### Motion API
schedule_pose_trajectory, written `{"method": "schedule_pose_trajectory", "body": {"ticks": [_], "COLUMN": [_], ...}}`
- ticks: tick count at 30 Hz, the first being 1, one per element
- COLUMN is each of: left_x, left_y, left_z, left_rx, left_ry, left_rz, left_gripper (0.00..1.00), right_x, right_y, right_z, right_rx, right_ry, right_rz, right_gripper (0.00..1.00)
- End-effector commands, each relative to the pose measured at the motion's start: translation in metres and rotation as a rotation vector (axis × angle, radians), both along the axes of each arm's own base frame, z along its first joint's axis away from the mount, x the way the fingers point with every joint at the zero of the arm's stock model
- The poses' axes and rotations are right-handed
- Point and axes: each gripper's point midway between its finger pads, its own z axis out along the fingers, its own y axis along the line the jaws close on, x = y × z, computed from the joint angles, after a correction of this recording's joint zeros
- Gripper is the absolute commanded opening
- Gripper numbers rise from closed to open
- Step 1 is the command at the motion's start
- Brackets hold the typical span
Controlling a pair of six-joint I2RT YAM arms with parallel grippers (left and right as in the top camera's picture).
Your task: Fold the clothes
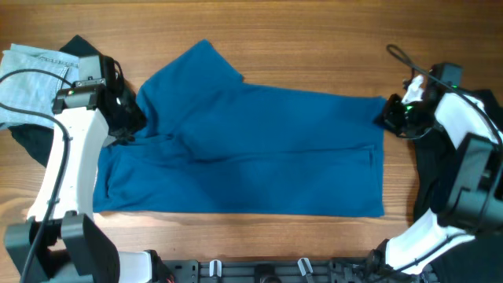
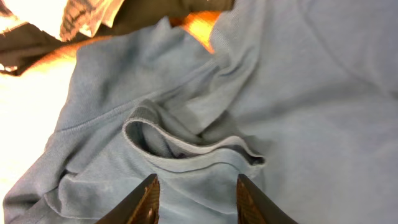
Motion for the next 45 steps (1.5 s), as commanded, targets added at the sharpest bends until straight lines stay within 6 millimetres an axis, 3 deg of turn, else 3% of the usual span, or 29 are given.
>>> {"method": "schedule_pose_trajectory", "body": {"ticks": [1,4,6,7,8,9,10,13,15,20,25,29,34,38,42,45], "left_x": [0.004,0.003,0.005,0.007,0.009,0.011,0.013,0.018,0.025,0.053,0.079,0.08,0.087,0.093,0.119,0.144], "left_y": [-0.007,-0.009,-0.014,-0.014,-0.016,-0.018,-0.021,-0.034,-0.047,-0.064,-0.068,-0.068,-0.077,-0.081,-0.082,-0.085], "left_z": [0.01,0.01,0.01,0.011,0.011,0.012,0.012,0.014,0.016,0.029,0.045,0.041,0.019,-0.002,0.0,0.0], "left_rx": [-0.031,-0.039,-0.065,-0.066,-0.065,-0.064,-0.064,-0.063,-0.058,-0.026,-0.022,-0.023,-0.037,-0.058,-0.037,-0.013], "left_ry": [-0.034,-0.032,-0.04,-0.048,-0.055,-0.065,-0.069,-0.087,-0.114,-0.239,-0.364,-0.354,-0.322,-0.289,-0.379,-0.465], "left_rz": [-0.022,-0.024,-0.032,-0.035,-0.04,-0.049,-0.056,-0.111,-0.198,-0.304,-0.315,-0.315,-0.432,-0.447,-0.461,-0.496], "left_gripper": [0.4,0.41,0.41,0.41,0.42,0.43,0.43,0.44,0.49,0.56,0.61,0.64,0.68,0.68,0.69,0.69], "right_x": [-0.025,-0.026,-0.015,-0.005,0.012,0.024,0.03,0.047,0.055,0.057,0.062,0.061,0.064,0.067,0.06,0.052], "right_y": [-0.025,-0.049,-0.06,-0.056,-0.039,-0.021,-0.016,-0.027,-0.036,-0.065,-0.069,-0.058,-0.026,-0.008,-0.024,-0.023], "right_z": [-0.03,-0.023,-0.006,0.002,0.017,0.034,0.044,0.07,0.075,0.046,0.02,0.004,-0.01,-0.014,-0.022,-0.02], "right_rx": [-0.133,-0.248,-0.292,-0.27,-0.186,-0.103,-0.075,-0.093,-0.1,-0.223,-0.229,-0.165,-0.063,-0.077,-0.186,-0.179], "right_ry": [0.188,0.192,0.151,0.104,0.002,-0.097,-0.14,-0.217,-0.245,-0.167,-0.144,-0.121,-0.125,-0.117,-0.041,-0.008], "right_rz": [-0.13,-0.144,-0.137,-0.092,0.041,0.162,0.192,0.136,0.079,-0.019,-0.015,0.0,0.076,0.12,0.045,0.04], "right_gripper": [0.04,0.05,0.04,0.04,0.05,0.14,0.18,0.41,0.47,0.48,0.49,0.49,0.44,0.32,0.04,0.04]}}
